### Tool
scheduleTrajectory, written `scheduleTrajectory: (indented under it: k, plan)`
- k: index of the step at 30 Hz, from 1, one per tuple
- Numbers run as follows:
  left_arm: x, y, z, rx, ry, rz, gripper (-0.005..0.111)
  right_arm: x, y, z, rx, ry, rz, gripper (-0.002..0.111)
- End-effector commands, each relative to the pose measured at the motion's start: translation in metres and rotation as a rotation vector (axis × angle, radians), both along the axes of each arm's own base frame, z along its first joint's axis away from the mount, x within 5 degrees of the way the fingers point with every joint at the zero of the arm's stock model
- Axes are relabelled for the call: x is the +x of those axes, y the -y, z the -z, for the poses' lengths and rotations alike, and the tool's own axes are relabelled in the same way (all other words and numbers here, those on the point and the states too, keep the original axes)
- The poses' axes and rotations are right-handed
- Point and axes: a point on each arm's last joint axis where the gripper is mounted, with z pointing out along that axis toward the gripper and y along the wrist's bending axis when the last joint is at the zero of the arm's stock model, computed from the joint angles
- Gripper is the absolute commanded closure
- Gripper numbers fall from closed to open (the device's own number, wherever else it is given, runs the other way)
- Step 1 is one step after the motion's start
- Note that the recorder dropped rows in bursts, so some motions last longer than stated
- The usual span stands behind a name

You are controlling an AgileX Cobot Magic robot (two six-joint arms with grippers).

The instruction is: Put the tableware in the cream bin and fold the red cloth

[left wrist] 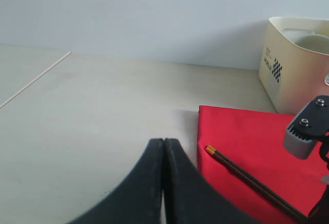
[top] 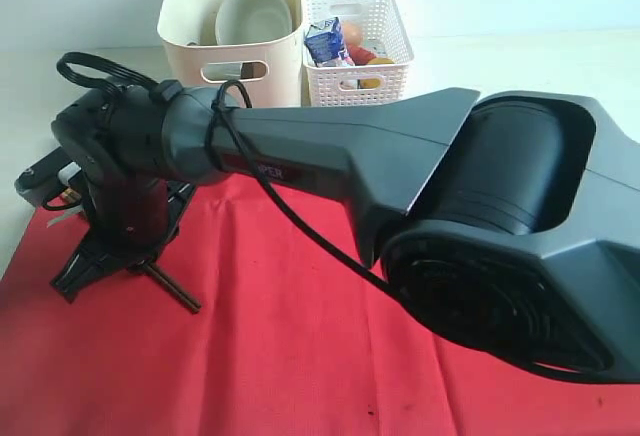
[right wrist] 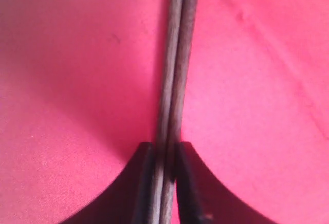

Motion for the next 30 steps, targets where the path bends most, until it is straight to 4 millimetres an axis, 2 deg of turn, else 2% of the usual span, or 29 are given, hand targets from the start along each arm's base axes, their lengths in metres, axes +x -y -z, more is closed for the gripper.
scheduleTrajectory:
  k: [1, 7, 21, 25, 28, 30]
  plan:
    - [0.0, 0.001, -0.001, -0.007, 0.008, 0.008, 0.106, 0.0, 0.004, 0.013, -0.052, -0.018, -0.006, 0.108]
    - [0.0, 0.001, -0.001, -0.007, 0.008, 0.008, 0.106, -0.002, 0.003, 0.008, -0.028, -0.046, 0.005, 0.108]
    - [0.0, 0.001, -0.001, -0.007, 0.008, 0.008, 0.106, -0.003, 0.004, -0.053, 0.072, 0.002, 0.003, 0.108]
    - [0.0, 0.001, -0.001, -0.007, 0.008, 0.008, 0.106, 0.0, 0.006, -0.053, 0.06, 0.023, -0.001, 0.108]
    - [0.0, 0.001, -0.001, -0.007, 0.008, 0.008, 0.106, 0.001, 0.004, -0.044, 0.061, 0.026, 0.051, 0.108]
    - [0.0, 0.001, -0.001, -0.007, 0.008, 0.008, 0.106, 0.001, 0.0, -0.034, 0.069, 0.023, 0.075, 0.104]
